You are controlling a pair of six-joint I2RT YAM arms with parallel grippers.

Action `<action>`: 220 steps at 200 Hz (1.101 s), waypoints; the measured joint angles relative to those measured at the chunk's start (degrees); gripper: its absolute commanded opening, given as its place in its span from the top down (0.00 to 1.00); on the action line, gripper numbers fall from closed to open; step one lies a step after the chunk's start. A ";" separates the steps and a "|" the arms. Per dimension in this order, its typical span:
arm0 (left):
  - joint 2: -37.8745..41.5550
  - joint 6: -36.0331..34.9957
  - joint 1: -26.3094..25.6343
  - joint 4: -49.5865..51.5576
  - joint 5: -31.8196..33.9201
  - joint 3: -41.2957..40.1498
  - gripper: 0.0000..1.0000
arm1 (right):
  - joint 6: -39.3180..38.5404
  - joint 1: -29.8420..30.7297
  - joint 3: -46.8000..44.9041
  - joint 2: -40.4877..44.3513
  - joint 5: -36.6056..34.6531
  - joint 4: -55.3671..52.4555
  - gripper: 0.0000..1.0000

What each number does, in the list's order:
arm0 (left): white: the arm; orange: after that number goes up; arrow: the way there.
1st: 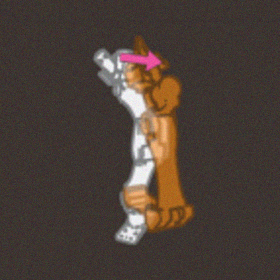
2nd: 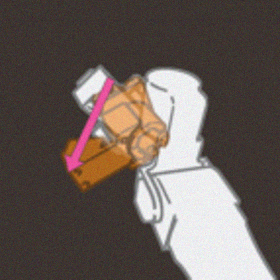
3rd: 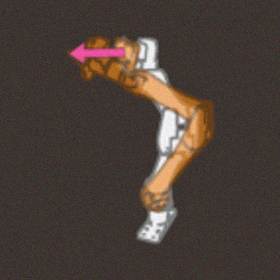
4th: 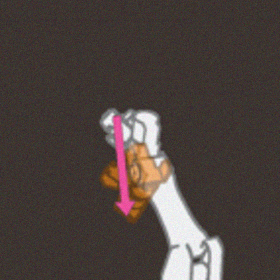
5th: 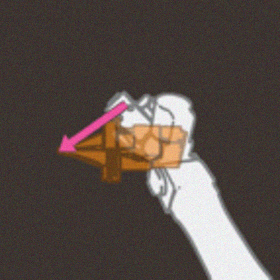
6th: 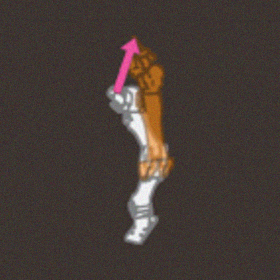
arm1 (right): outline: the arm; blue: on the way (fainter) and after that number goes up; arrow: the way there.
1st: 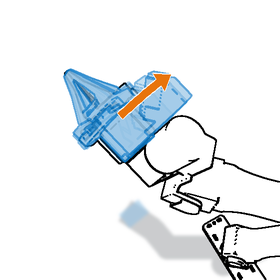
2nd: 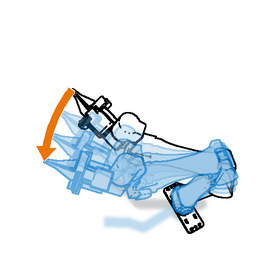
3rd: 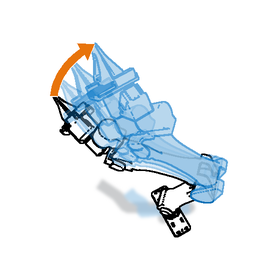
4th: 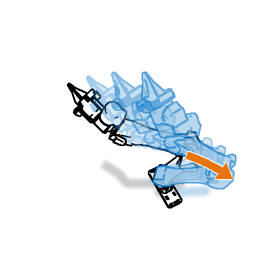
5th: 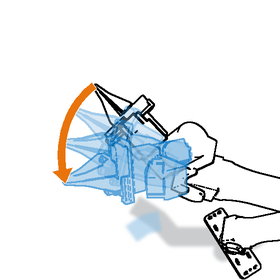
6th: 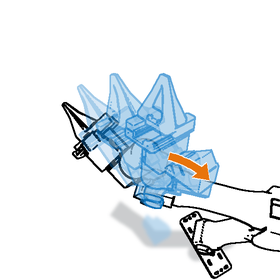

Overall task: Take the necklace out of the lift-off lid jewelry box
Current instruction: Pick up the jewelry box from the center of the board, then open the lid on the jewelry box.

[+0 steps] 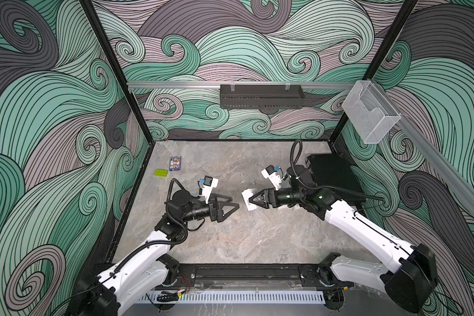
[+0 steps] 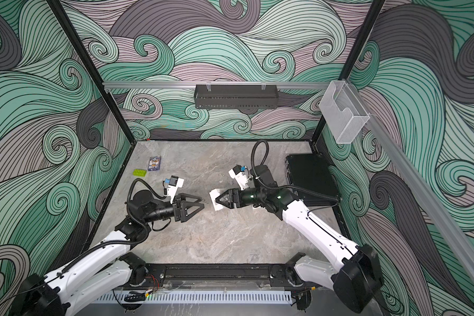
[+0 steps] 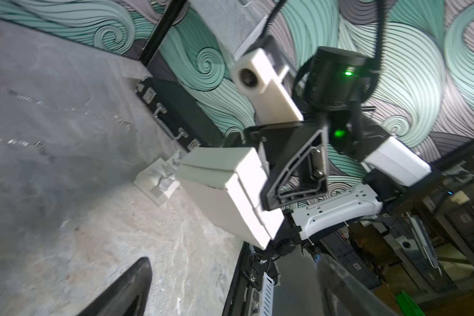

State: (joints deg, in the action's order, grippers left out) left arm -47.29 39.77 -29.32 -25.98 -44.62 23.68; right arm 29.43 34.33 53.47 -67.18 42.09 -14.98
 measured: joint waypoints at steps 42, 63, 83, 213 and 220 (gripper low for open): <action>3.23 2.82 -1.14 -1.07 -0.15 2.34 0.05 | 6.12 -0.28 0.00 1.51 8.09 9.88 0.24; 2.34 4.87 -1.66 -2.43 0.07 2.47 0.06 | 9.05 -0.28 0.00 1.92 11.13 14.47 0.24; 0.68 6.64 -2.32 -3.23 0.37 2.67 0.06 | 10.69 -0.20 0.00 2.36 13.03 17.18 0.24; 0.87 10.80 -5.55 -7.08 2.51 5.97 0.13 | 11.72 3.52 -0.04 2.78 15.04 22.51 0.25; 0.87 10.84 -5.68 -7.08 2.73 5.99 0.13 | 11.74 3.74 -0.09 2.78 15.04 22.60 0.25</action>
State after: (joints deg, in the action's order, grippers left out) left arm -46.41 50.61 -35.00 -33.06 -41.89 29.67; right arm 41.17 38.06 53.39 -64.40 57.12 7.62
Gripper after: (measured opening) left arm 0.876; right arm 0.755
